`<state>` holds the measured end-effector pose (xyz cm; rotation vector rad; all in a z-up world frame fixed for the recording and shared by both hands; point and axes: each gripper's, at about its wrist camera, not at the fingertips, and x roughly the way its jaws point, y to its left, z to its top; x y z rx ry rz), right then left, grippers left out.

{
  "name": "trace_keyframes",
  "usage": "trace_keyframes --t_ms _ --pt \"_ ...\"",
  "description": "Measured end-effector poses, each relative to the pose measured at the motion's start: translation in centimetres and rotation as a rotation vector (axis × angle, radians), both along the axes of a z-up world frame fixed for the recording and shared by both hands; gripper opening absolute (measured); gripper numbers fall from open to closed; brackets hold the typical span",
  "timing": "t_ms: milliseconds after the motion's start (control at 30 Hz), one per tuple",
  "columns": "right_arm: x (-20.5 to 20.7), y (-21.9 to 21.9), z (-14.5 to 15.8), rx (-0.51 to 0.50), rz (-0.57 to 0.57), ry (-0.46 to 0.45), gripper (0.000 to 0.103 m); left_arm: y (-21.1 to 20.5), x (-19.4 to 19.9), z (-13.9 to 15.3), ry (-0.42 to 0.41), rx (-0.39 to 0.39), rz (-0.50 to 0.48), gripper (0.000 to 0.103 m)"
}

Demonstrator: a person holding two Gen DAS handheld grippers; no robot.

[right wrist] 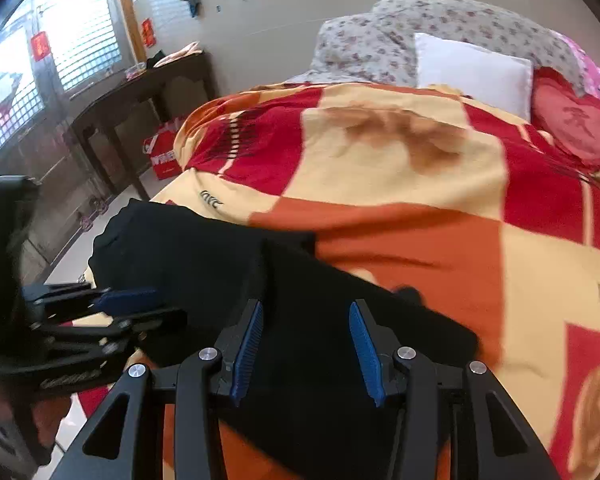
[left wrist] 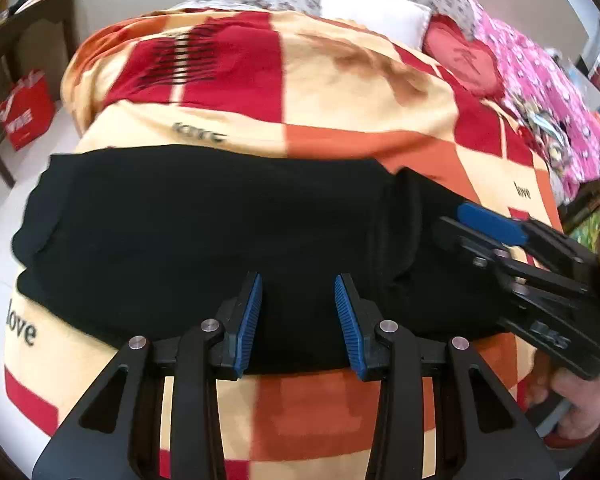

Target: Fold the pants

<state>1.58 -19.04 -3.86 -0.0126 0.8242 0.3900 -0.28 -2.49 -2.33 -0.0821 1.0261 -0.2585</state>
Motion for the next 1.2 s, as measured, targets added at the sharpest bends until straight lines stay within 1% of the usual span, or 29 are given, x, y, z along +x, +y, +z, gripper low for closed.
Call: trace_keyframes --t_ms 100,133,200,333,400,500,600,633,700,767,833,900,1000,1100,1167,1200 --pt "1.4 2.1 -1.2 -0.043 0.027 0.013 0.044 1.0 -0.2 0.2 -0.007 0.011 0.025 0.038" --pt "1.6 2.7 -1.5 -0.072 0.025 0.011 0.045 1.4 -0.3 0.2 -0.012 0.017 0.037 0.038" --pt "1.4 3.0 -1.3 -0.095 0.024 0.002 0.045 1.8 -0.3 0.2 -0.018 0.024 0.053 0.038" --pt "0.3 2.4 0.1 -0.030 0.038 0.009 0.045 2.7 -0.4 0.1 -0.026 0.029 0.073 0.038" --pt "-0.5 2.3 0.6 -0.020 0.043 -0.003 0.045 3.1 -0.4 0.1 -0.031 0.029 0.084 0.038" --pt "-0.7 2.6 0.6 0.012 0.075 -0.001 0.045 3.6 -0.3 0.0 -0.029 0.024 0.101 0.038" --pt "0.6 3.7 -1.2 -0.016 0.083 0.054 0.045 4.0 -0.4 0.0 -0.026 0.022 0.109 0.038" --pt "0.8 4.1 -1.6 -0.034 0.084 0.058 0.045 4.1 -0.5 0.1 -0.029 0.023 0.110 0.038" --pt "0.4 4.6 -1.2 -0.065 0.091 0.042 0.045 4.4 -0.6 0.2 -0.034 0.027 0.116 0.038" --pt "0.1 4.9 -0.4 -0.057 0.121 0.033 0.045 4.7 -0.6 0.3 -0.035 0.027 0.125 0.038" --pt "-0.2 5.0 0.0 -0.051 0.127 0.024 0.045 5.1 -0.6 0.2 -0.030 0.020 0.133 0.038" --pt "-0.3 4.9 -0.4 -0.048 0.115 0.030 0.045 5.4 -0.6 0.1 -0.022 0.014 0.140 0.038" --pt "0.1 4.5 -1.6 -0.017 0.098 0.067 0.045 5.7 -0.7 0.0 -0.018 0.009 0.144 0.038" --pt "0.1 4.8 -1.4 -0.020 0.095 0.063 0.046 5.9 -0.7 0.0 -0.014 0.005 0.148 0.038" --pt "0.2 5.3 -0.8 -0.029 0.110 0.056 0.046 6.1 -0.7 0.0 -0.009 -0.005 0.151 0.040" --pt "0.3 5.5 -0.5 -0.030 0.119 0.051 0.046 6.2 -0.7 0.0 -0.006 -0.012 0.149 0.045"
